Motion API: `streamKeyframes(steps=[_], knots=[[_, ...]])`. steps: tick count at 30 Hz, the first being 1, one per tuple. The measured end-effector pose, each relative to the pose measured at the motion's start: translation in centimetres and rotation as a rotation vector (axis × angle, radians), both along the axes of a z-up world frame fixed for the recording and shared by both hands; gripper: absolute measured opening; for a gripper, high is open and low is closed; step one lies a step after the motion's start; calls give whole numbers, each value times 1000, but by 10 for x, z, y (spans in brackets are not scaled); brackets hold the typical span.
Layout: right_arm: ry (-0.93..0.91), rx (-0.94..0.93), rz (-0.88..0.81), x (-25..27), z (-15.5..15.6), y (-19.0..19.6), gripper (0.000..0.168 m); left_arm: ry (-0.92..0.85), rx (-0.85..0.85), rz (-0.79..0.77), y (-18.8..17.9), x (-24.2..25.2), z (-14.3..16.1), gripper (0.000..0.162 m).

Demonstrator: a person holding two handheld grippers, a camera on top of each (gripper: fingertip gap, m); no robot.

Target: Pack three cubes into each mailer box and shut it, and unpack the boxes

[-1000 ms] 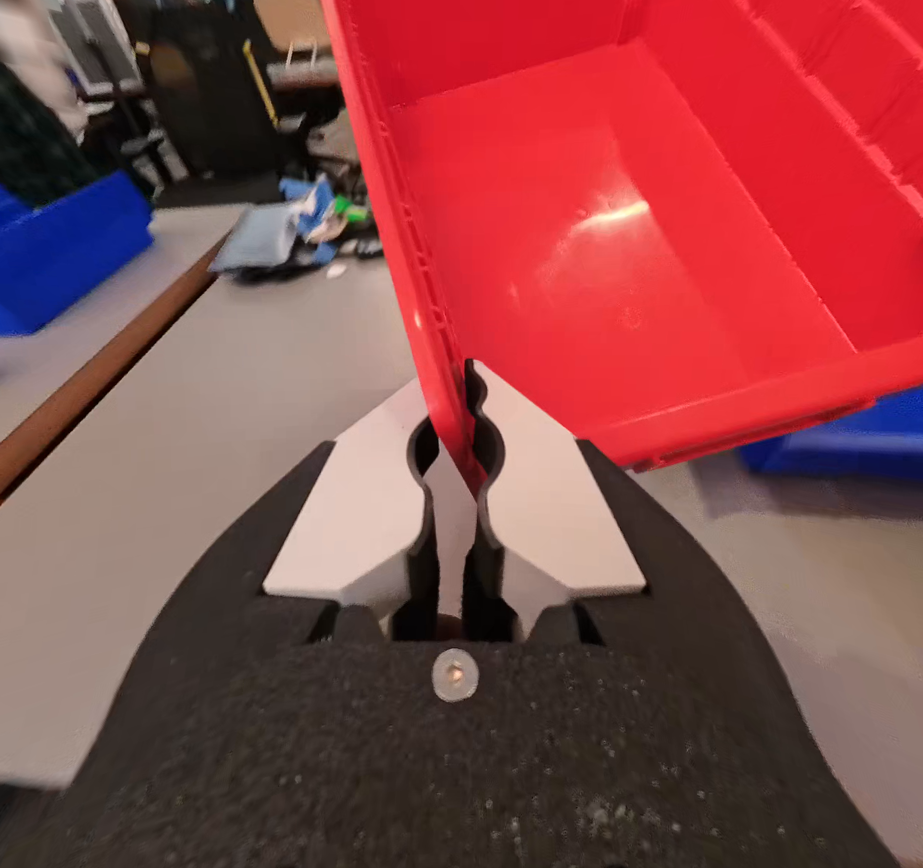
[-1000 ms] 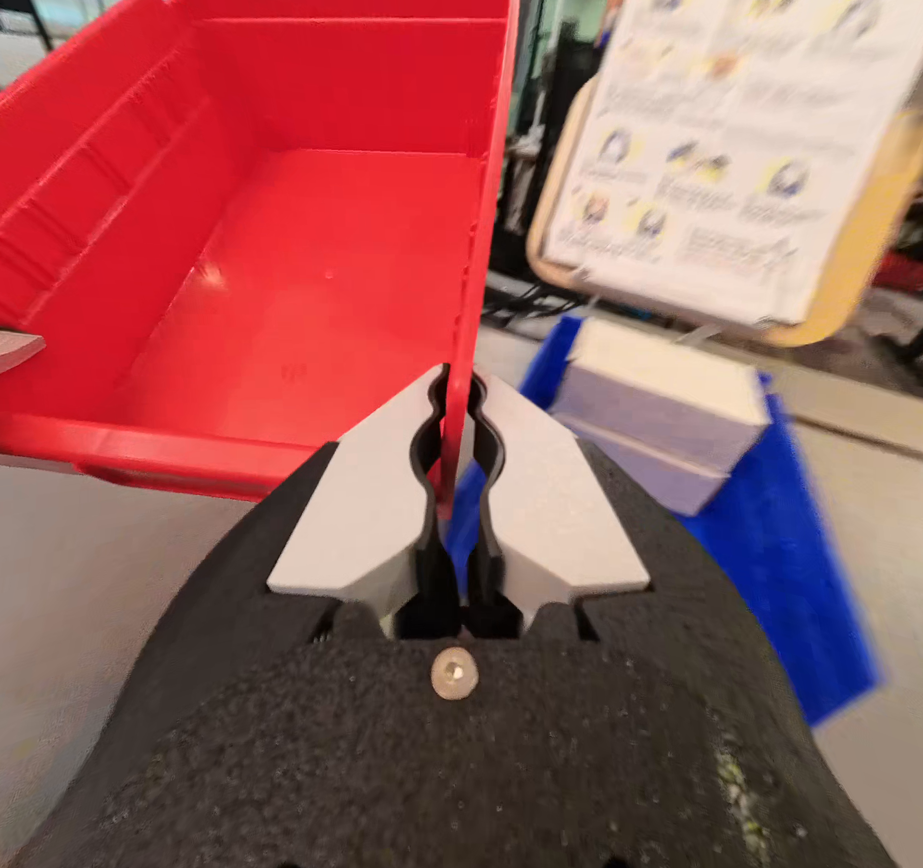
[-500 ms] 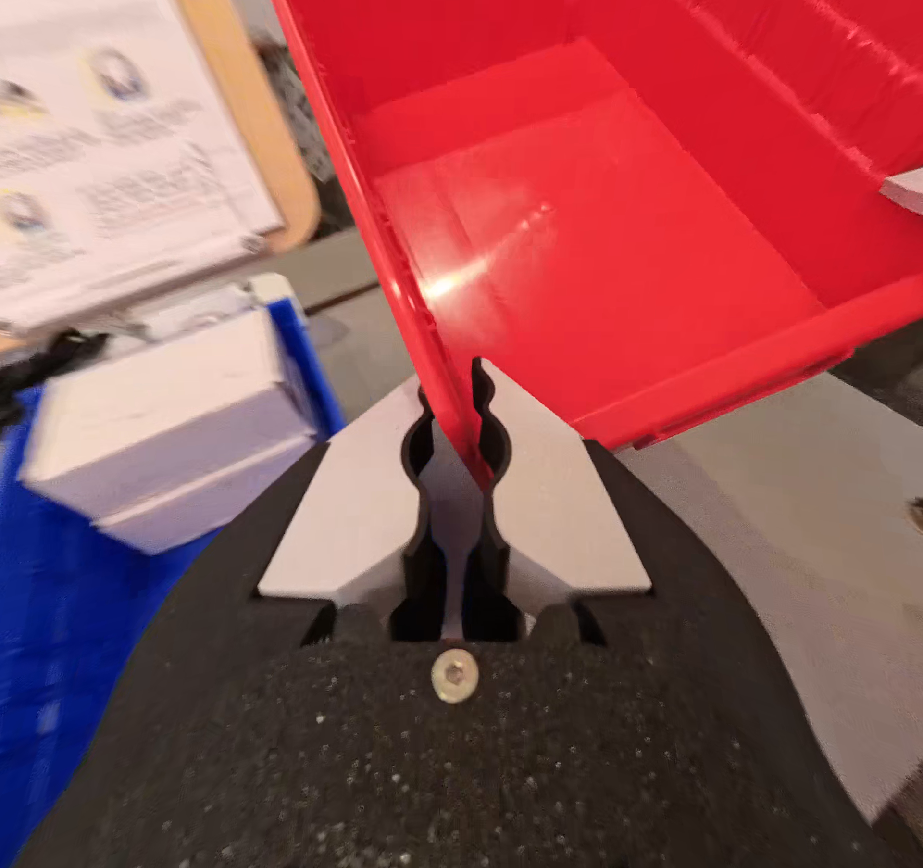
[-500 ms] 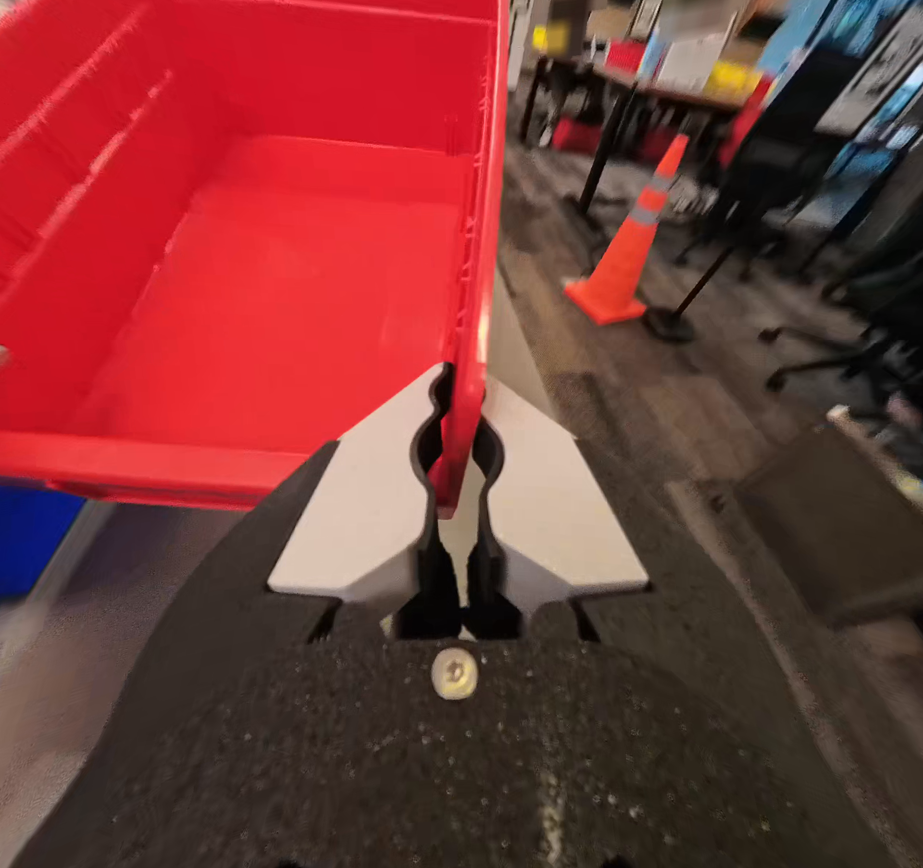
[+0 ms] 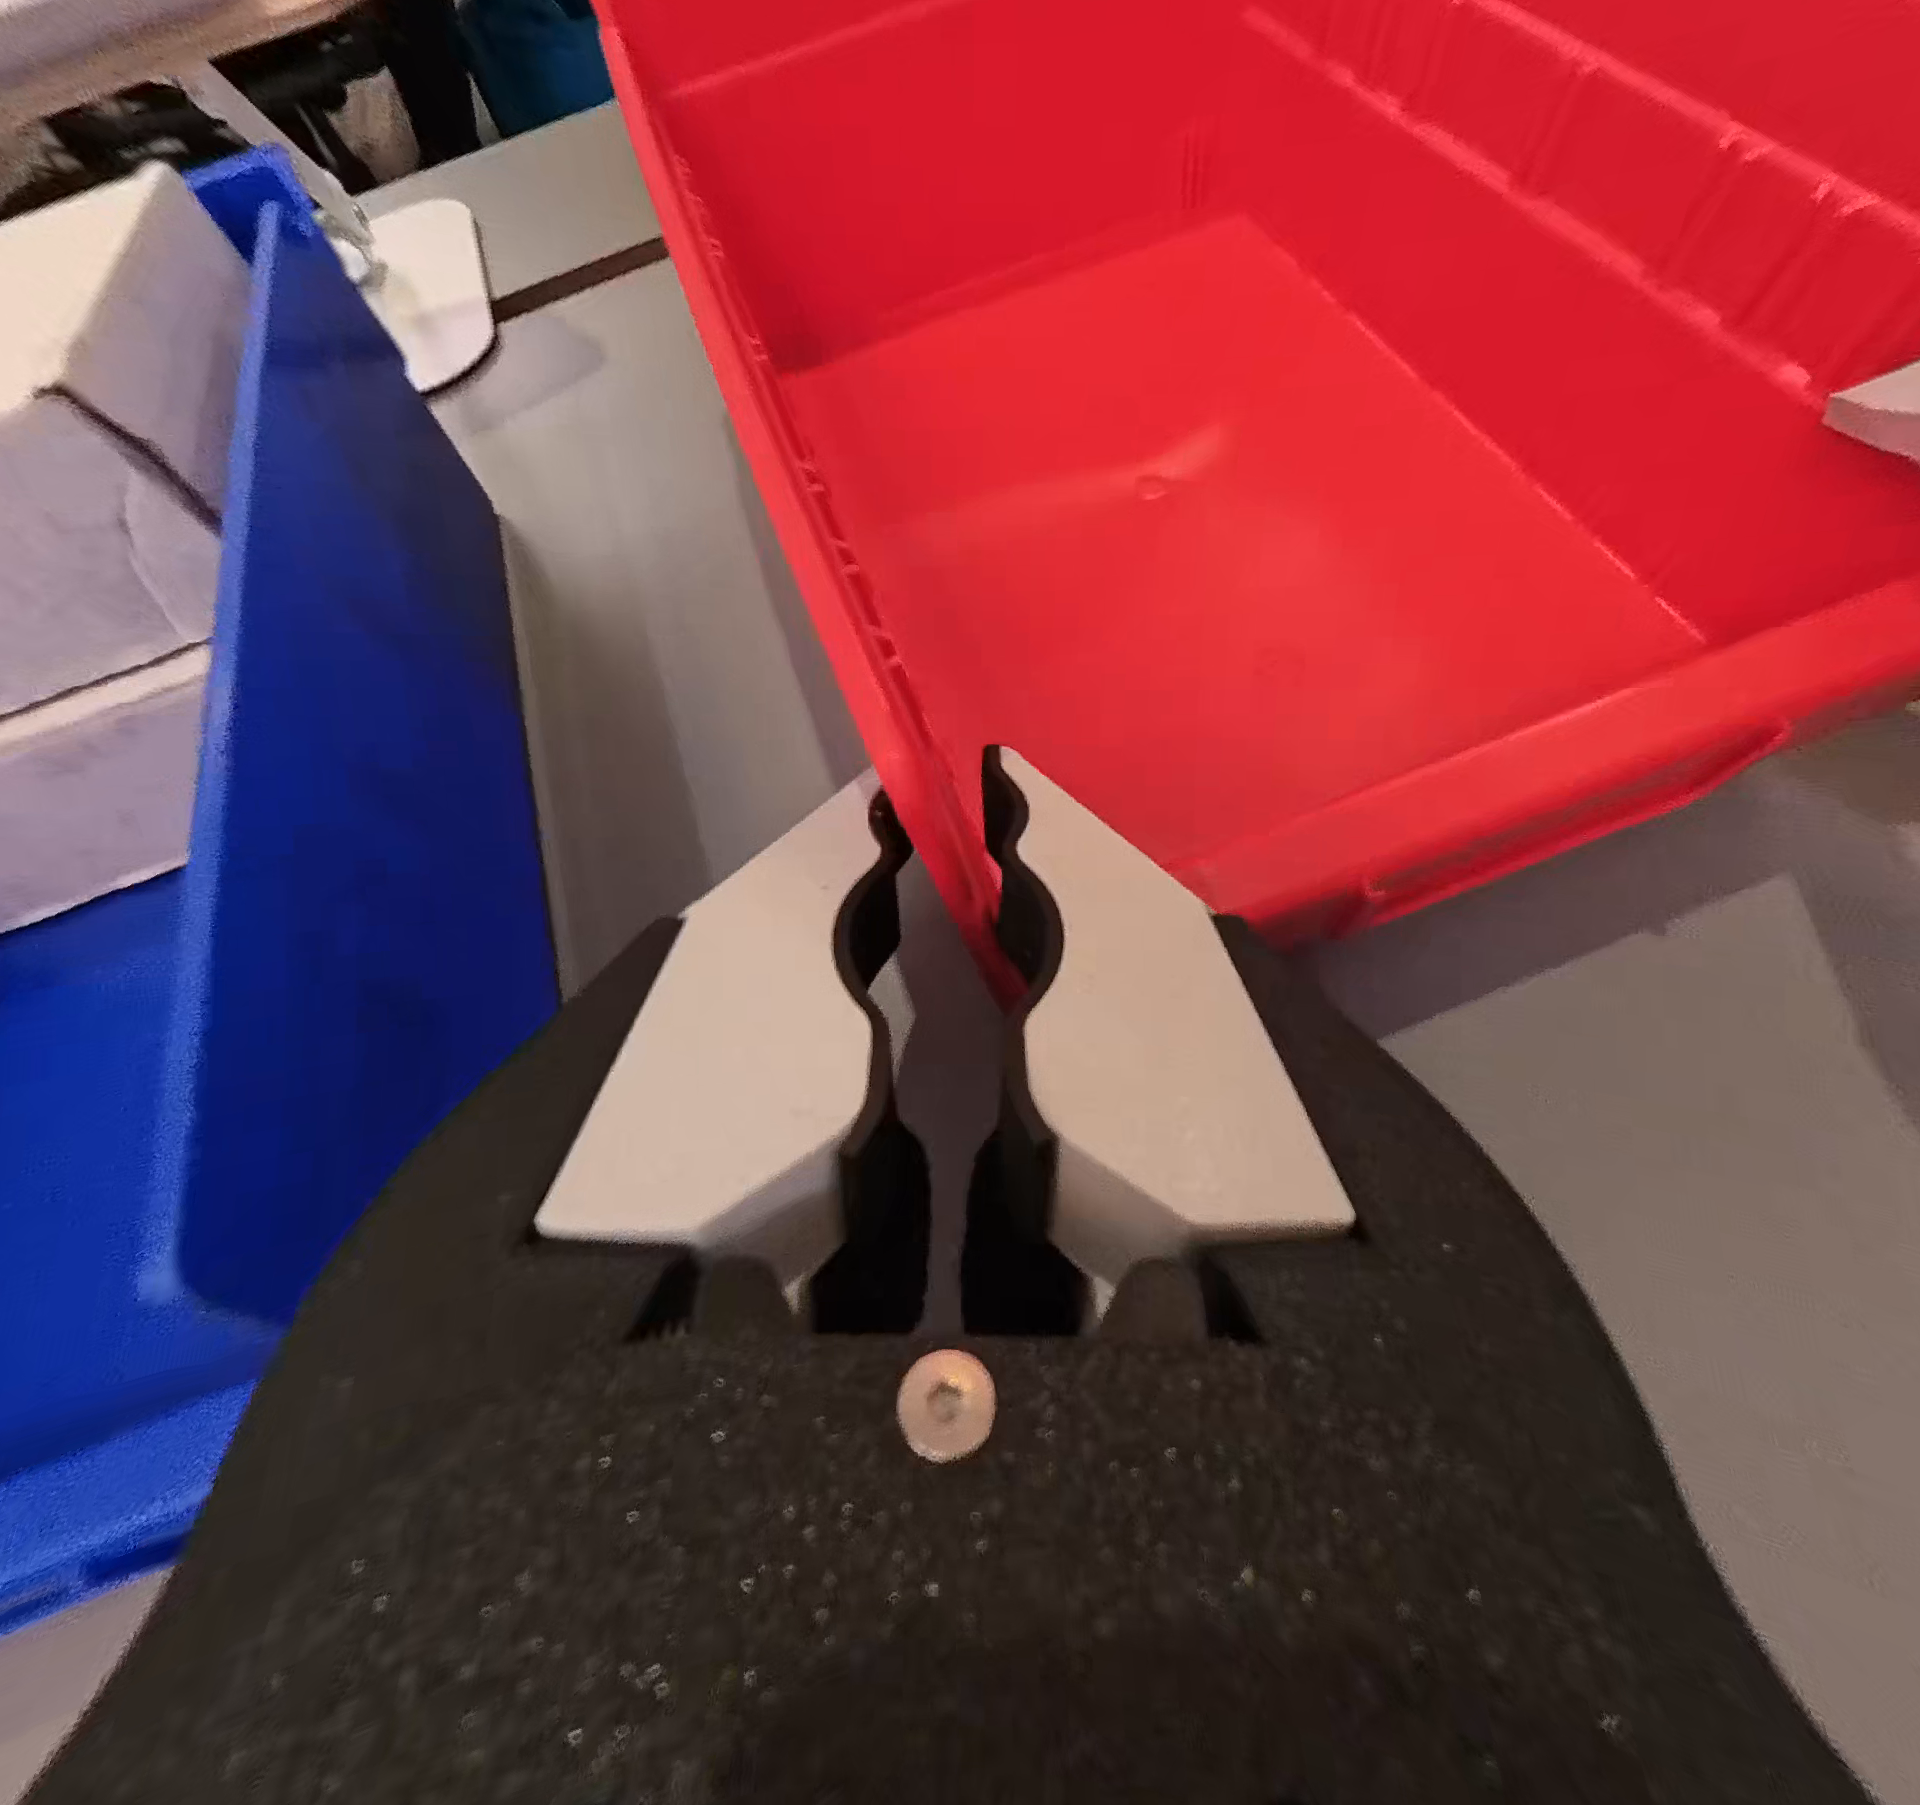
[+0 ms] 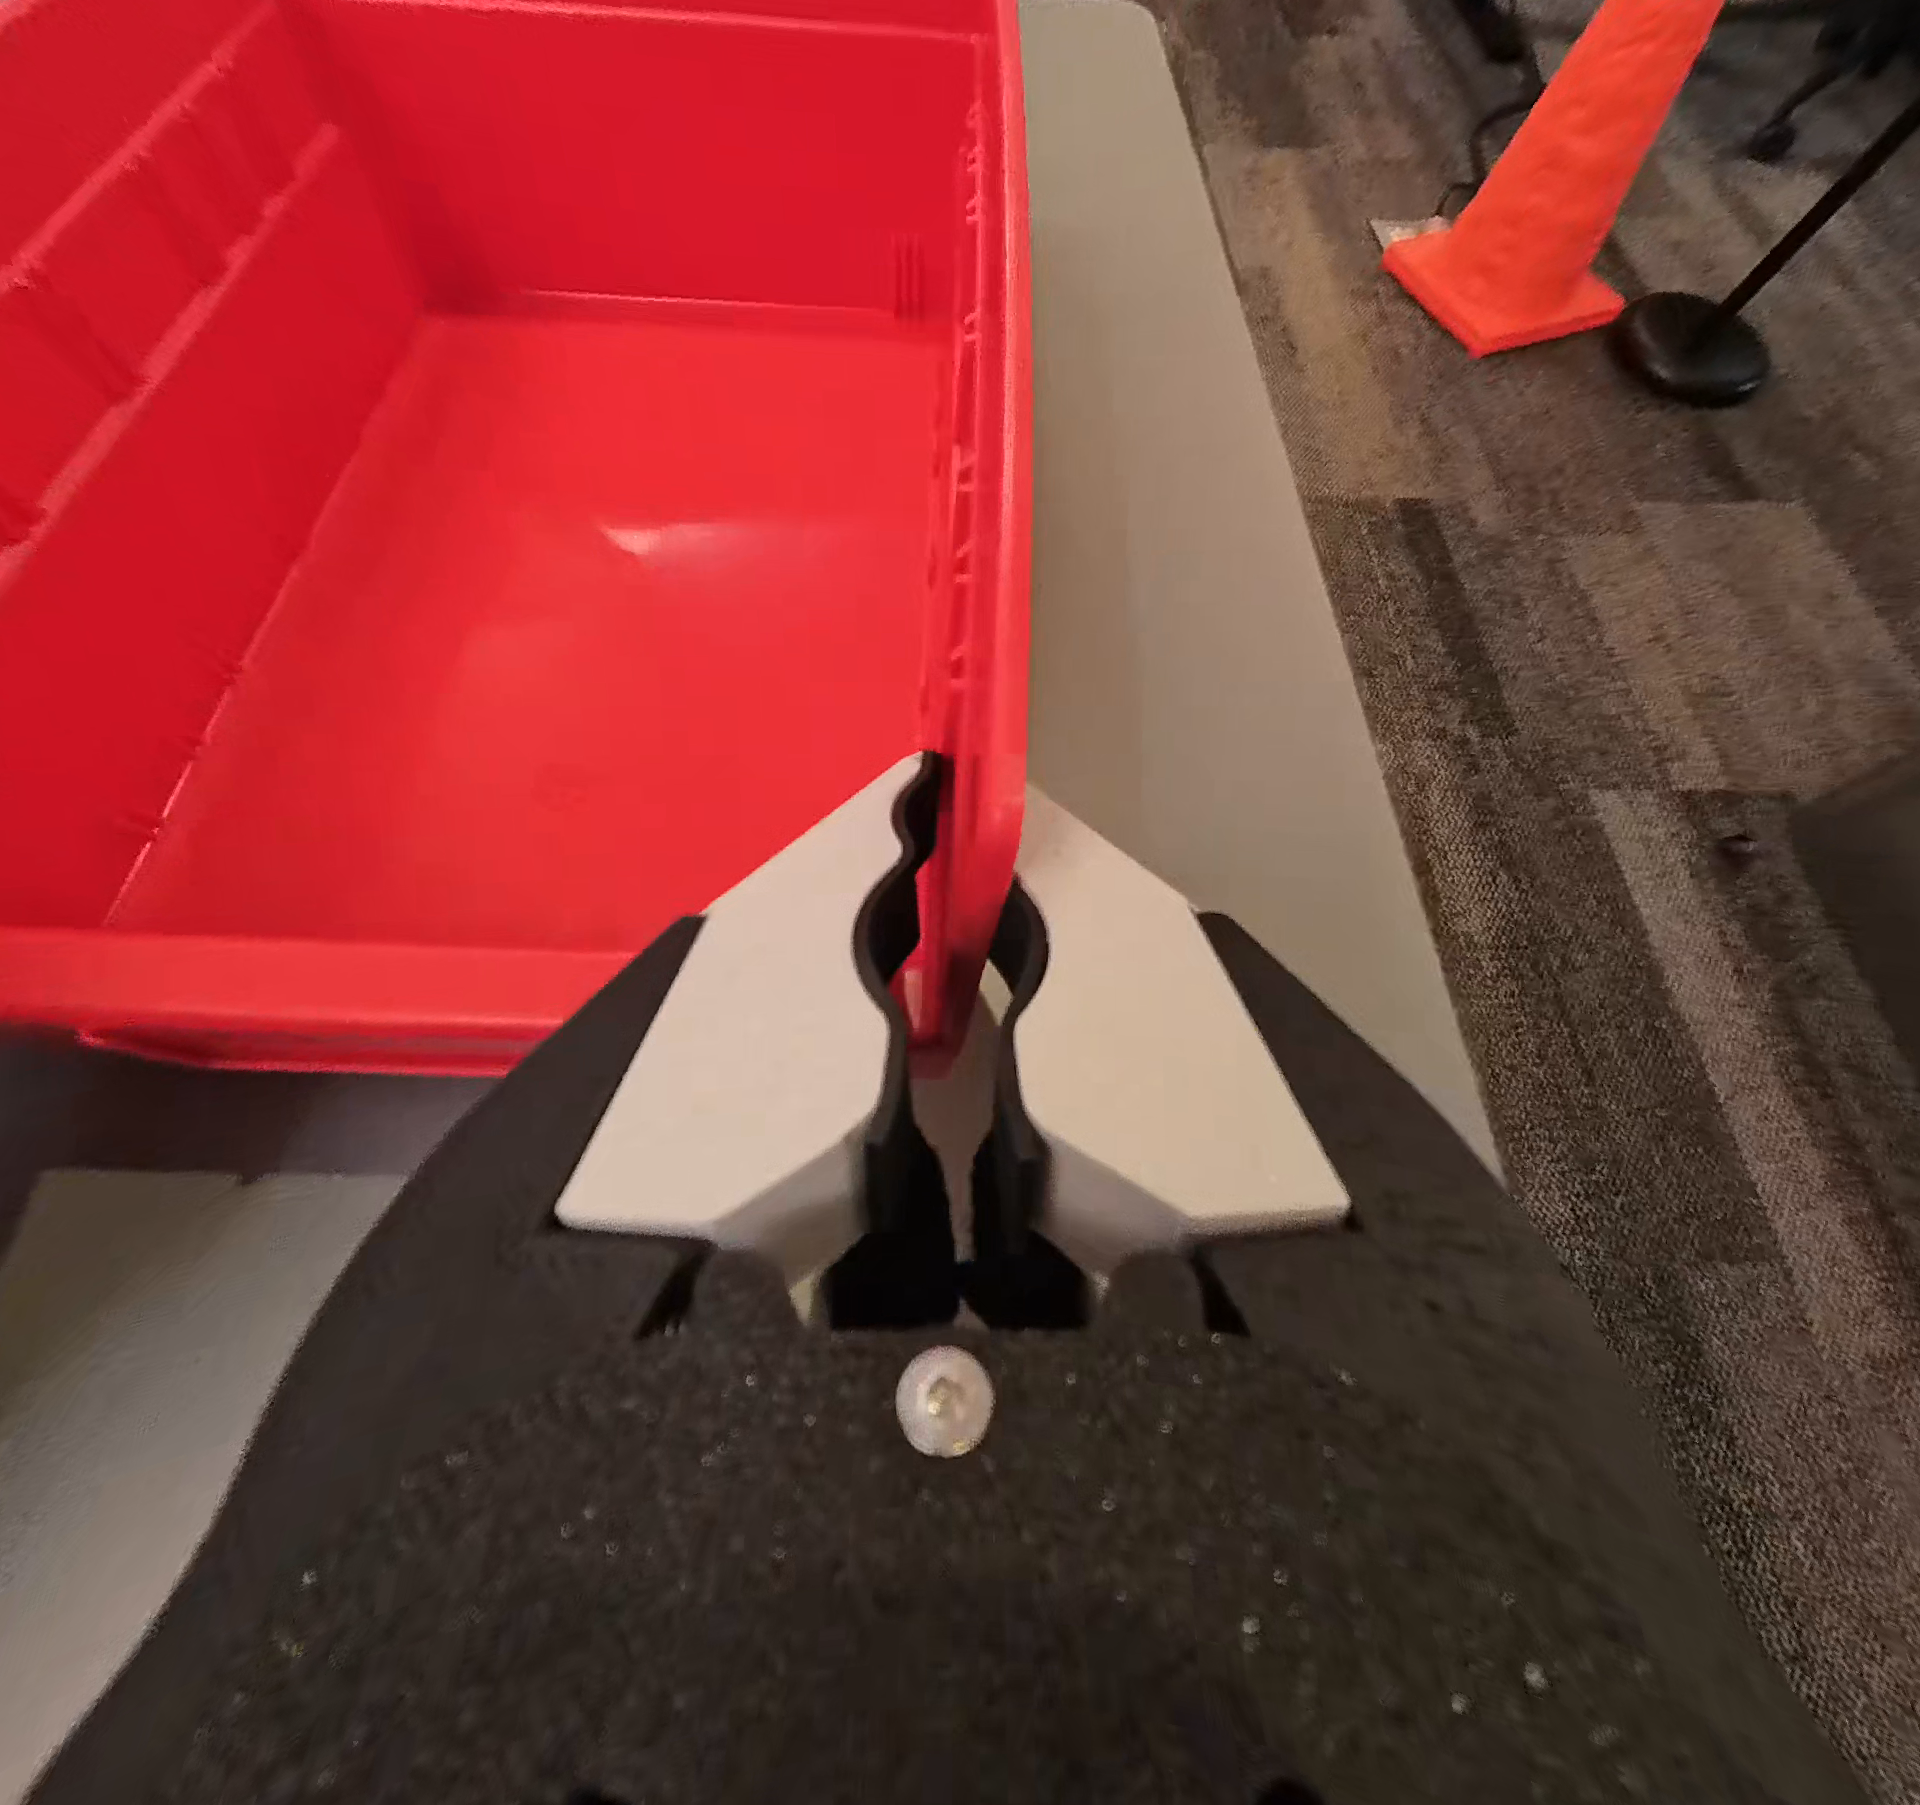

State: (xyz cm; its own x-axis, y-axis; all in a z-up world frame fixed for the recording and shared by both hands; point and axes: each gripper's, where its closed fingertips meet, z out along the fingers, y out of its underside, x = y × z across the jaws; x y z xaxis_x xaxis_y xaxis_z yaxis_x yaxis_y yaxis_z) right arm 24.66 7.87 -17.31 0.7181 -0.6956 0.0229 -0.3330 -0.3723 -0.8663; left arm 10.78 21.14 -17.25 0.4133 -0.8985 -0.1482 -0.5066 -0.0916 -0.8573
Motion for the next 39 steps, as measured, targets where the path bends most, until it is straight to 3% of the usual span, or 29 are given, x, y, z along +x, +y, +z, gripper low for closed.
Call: streamKeyframes(steps=[2,5,10,12,15,19,24,28,30,32,35,37,39], knots=[[14,-3,-17,5,-1,-1,4,6,-24,-12,-2,5,-1,12],[33,-10,-36,8,-1,0,4,-52,-83,-92,-18,8,8,38],[-19,-32,-6,14,0,4,4,-133,-44,-257,-48,-38,41,44],[-74,-38,8,18,2,2,8,-176,-4,-273,-39,-70,60,42],[-163,10,-12,27,5,-4,12,-200,5,-221,10,-123,81,45],[-159,123,-45,29,15,-6,24,-159,71,-89,104,-187,86,48],[-261,102,-98,12,73,-13,42,-11,54,41,182,-231,45,57],[-237,216,84,-84,120,51,42,30,23,72,203,-235,16,56],[-114,305,226,-155,108,103,47,9,-41,42,200,-227,7,50],[-8,283,323,-213,73,148,60,12,-76,22,199,-219,3,41],[-84,92,295,-233,36,186,65,-6,-114,9,201,-208,6,24],[-166,12,201,-219,31,193,43,-16,-140,39,203,-206,6,20],[-68,-24,118,-214,11,198,15,-28,-140,49,206,-207,8,11]])
